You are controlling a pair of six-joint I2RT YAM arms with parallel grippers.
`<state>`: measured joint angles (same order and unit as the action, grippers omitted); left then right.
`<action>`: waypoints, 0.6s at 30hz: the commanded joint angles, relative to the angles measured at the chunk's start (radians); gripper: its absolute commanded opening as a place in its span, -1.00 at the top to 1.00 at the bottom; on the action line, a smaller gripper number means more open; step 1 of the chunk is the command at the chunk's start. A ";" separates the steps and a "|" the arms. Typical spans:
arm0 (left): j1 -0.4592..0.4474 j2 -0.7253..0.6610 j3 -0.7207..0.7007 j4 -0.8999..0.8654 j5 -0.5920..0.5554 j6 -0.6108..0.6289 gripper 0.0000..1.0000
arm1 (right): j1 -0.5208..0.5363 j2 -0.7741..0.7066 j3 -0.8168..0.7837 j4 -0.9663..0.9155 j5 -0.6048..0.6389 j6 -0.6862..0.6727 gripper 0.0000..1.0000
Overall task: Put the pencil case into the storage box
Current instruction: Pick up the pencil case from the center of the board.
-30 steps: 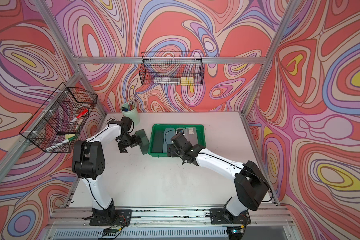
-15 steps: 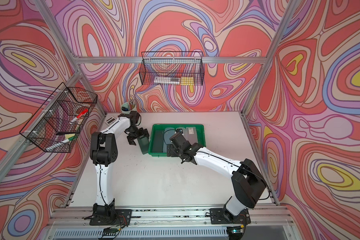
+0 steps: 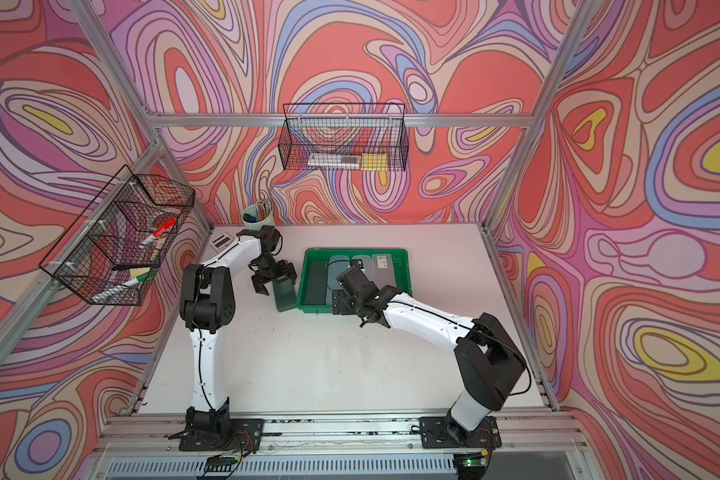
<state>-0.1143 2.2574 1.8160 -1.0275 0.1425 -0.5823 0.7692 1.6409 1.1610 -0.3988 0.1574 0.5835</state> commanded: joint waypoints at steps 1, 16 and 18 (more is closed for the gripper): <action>0.022 -0.042 -0.144 -0.022 -0.049 0.025 -0.99 | 0.008 0.024 0.027 0.023 -0.020 -0.010 -0.75; 0.027 -0.350 -0.499 0.161 0.058 -0.019 -0.99 | 0.128 0.158 0.144 0.017 -0.007 -0.002 -0.74; 0.027 -0.363 -0.544 0.186 0.081 -0.019 -0.99 | 0.138 0.175 0.158 0.018 -0.009 -0.001 -0.72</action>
<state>-0.0864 1.9240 1.3167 -0.8955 0.1791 -0.5858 0.8932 1.7866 1.2907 -0.3801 0.1360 0.5816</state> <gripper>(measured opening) 0.993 0.865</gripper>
